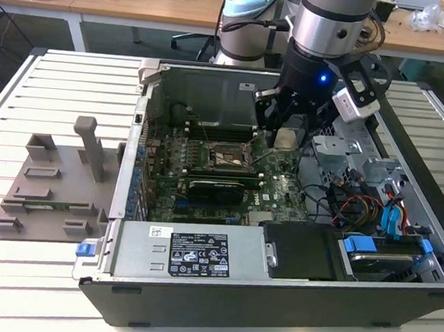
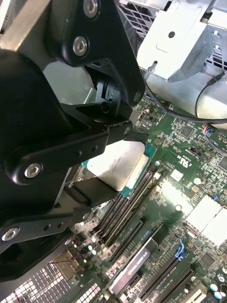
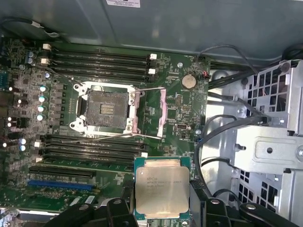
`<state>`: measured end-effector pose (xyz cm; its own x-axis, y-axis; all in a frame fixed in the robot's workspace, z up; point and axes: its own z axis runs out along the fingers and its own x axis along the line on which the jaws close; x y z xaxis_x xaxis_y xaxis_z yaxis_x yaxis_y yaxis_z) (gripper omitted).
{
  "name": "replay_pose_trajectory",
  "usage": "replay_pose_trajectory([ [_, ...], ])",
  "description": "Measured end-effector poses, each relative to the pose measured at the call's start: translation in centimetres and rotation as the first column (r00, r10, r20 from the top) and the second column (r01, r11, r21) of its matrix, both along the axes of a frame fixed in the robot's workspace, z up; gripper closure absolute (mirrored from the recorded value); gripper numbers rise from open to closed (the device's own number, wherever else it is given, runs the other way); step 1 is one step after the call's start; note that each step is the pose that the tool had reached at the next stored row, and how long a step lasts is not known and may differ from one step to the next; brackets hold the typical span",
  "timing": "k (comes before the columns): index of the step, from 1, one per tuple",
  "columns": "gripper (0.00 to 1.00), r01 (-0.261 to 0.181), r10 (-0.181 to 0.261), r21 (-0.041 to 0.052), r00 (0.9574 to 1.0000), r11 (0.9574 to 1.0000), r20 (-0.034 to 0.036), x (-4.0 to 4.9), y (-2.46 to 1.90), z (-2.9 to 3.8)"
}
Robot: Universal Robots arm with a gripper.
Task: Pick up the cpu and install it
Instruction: 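Pick up the cpu and move it towards the insertion slot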
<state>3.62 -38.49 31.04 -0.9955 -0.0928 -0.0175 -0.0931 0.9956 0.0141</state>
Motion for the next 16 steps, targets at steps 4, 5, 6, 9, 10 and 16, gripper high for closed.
replay_pose_trajectory([
  [4,0.45,0.0,0.0,-0.0002,1.0,1.0,0.0,0.0,0.03,-0.31],
  [5,0.45,0.0,0.0,-0.0001,1.0,1.0,0.0,0.0,0.07,-0.37],
  [6,0.45,0.0,0.0,-0.0001,1.0,1.0,0.0,-0.01,0.12,-0.4],
  [9,0.45,0.0,0.0,-0.0002,1.0,1.0,0.0,0.0,0.38,-0.48],
  [10,0.45,0.0,0.0,-0.0001,1.0,1.0,0.0,0.0,0.47,-0.49],
  [16,0.45,0.0,0.0,-0.0001,1.0,1.0,0.0,0.0,0.62,-0.49],
])
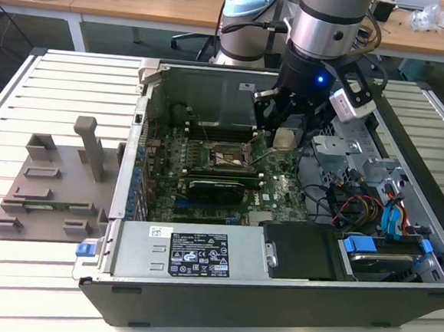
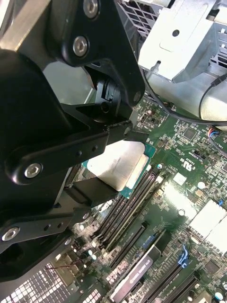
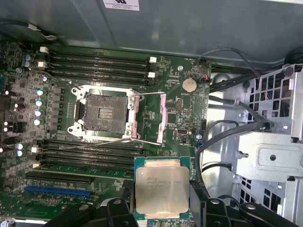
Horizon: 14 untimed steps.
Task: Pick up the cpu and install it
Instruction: 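Pick up the cpu and move it towards the insertion slot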
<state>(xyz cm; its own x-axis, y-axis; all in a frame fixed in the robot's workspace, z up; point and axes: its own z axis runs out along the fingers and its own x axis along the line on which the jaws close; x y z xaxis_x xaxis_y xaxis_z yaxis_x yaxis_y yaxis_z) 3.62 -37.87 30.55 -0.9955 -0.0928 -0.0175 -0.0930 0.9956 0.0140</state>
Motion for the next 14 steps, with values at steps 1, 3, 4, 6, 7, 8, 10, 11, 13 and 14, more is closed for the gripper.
replay_pose_trajectory([
  [1,0.45,0.0,0.0,0.0,1.0,1.0,0.0,0.0,0.0,-0.01],
  [3,0.45,0.0,0.0,0.0002,1.0,1.0,0.0001,0.0,0.01,-0.08],
  [4,0.45,0.0,0.0,0.0,1.0,1.0,0.0,0.0,0.0,-0.19],
  [6,0.45,0.0,0.0,0.0,1.0,1.0,0.0,0.0,0.0,-0.41],
  [7,0.45,0.0,0.0,0.0001,1.0,1.0,0.0,0.0,0.0,-0.54],
  [8,0.45,0.0,0.0,0.0,1.0,1.0,0.0,0.0,0.0,-0.69],
  [10,0.45,0.0,0.0,0.0,1.0,1.0,0.0,0.0,0.0,-0.84],
  [11,0.45,0.0,0.0,-0.0001,1.0,1.0,0.0,0.0,0.0,-0.95],
  [13,0.45,0.0,0.0,0.0,1.0,1.0,0.0,0.0,0.0,-1.15],
  [14,0.45,0.0,0.0,0.0,1.0,1.0,0.0,0.0,0.0,-1.24],
])
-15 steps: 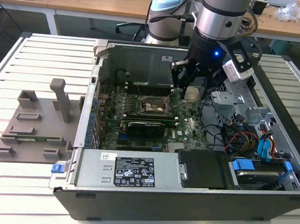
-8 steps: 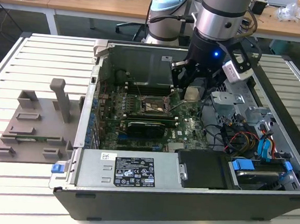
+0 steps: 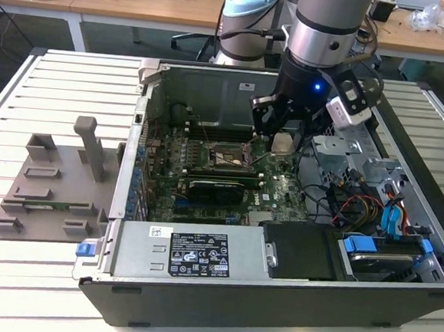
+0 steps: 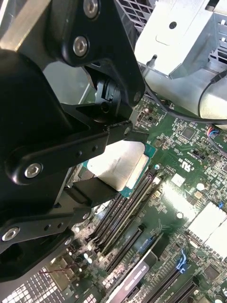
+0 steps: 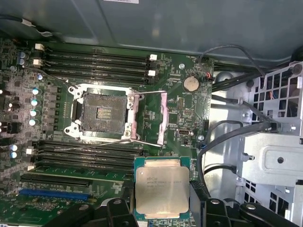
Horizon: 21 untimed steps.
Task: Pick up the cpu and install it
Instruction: 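Pick up the cpu and move it towards the insertion slot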
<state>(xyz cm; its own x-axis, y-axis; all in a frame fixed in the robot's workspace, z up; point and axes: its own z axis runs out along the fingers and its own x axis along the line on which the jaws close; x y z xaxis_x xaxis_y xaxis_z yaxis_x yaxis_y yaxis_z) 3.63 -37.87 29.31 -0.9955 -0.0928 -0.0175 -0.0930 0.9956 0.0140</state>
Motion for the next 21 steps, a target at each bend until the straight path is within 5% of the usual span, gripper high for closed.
replay_pose_trajectory([
  [7,0.45,0.0,0.0,-0.0077,1.0,1.0,0.0,-0.18,0.6,-0.83],
  [11,0.45,0.0,0.0,-0.0291,1.0,0.9996,0.0005,-1.32,1.84,-1.21],
  [14,0.45,0.0,0.0,-0.0296,1.0,0.9996,0.0008,-2.63,2.35,-1.46],
  [21,0.45,0.0,0.0,-0.0297,1.0,0.9996,0.0009,-3.75,3.21,-1.89],
])
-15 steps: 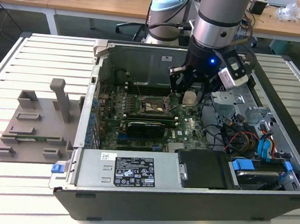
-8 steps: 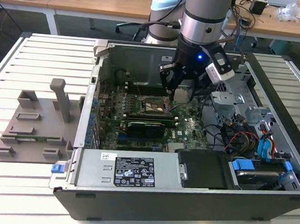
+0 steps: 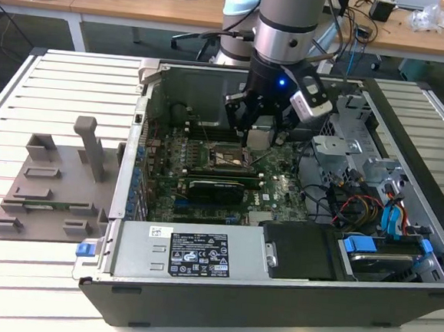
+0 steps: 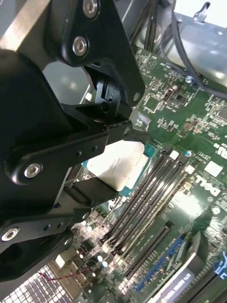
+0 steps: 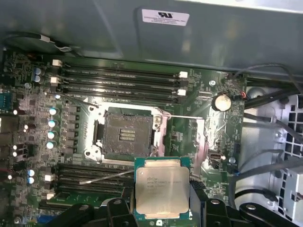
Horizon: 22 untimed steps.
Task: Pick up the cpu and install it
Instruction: 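Pick up the cpu and move it towards the insertion slot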
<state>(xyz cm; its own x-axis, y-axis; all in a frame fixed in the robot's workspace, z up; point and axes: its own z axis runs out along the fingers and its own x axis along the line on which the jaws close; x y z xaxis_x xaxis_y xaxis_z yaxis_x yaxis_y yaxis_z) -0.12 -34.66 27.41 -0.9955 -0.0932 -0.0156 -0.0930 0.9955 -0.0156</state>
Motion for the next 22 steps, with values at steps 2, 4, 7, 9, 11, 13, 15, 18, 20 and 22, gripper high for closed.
replay_pose_trajectory([
  [2,0.45,0.0,0.0,-0.0006,1.0,1.0,0.0,-0.09,0.19,-0.1],
  [4,0.45,0.0,0.0,-0.001,1.0,1.0,0.0,-0.15,0.49,-0.24],
  [7,0.45,0.0,0.0,-0.001,1.0,1.0,0.0,-0.14,0.9,-0.37],
  [9,0.45,0.0,0.0,-0.001,1.0,1.0,0.0,-0.15,1.1,-0.46],
  [11,0.45,0.0,0.0,-0.0011,1.0,1.0,0.0,-0.14,1.24,-0.53],
  [13,0.45,0.0,0.0,-0.0011,1.0,1.0,0.0,-0.15,1.37,-0.62],
  [15,0.45,0.0,0.0,-0.001,1.0,1.0,0.0,-0.15,1.47,-0.7],
  [18,0.45,0.0,0.0,-0.0009,1.0,1.0,0.0001,-0.16,1.63,-0.83],
  [20,0.45,0.0,0.0,-0.001,1.0,1.0,0.0,-0.16,1.72,-0.89],
  [22,0.45,0.0,0.0,-0.0011,1.0,1.0,0.0,-0.18,1.83,-0.98],
])
